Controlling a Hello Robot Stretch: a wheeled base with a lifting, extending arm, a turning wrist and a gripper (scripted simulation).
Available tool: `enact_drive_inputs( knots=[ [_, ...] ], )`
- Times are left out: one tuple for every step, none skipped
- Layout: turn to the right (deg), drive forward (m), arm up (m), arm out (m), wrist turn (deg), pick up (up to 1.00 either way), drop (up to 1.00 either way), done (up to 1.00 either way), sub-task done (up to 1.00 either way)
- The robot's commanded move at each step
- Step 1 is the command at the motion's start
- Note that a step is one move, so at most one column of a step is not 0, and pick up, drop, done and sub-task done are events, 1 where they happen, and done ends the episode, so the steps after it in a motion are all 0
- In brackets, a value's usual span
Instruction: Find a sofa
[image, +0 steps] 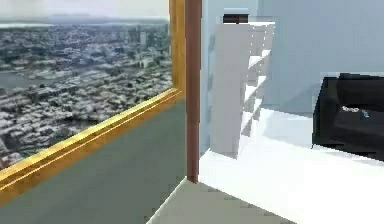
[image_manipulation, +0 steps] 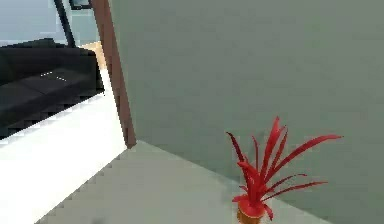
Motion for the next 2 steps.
enact_drive_inputs(
  knots=[
    [33.0,0.0,0.0,0.0,0.0,0.0,0.0,0.0,0.0],
    [0.0,1.0,0.0,0.0,0.0,0.0,0.0,0.0,0.0]
  ],
)
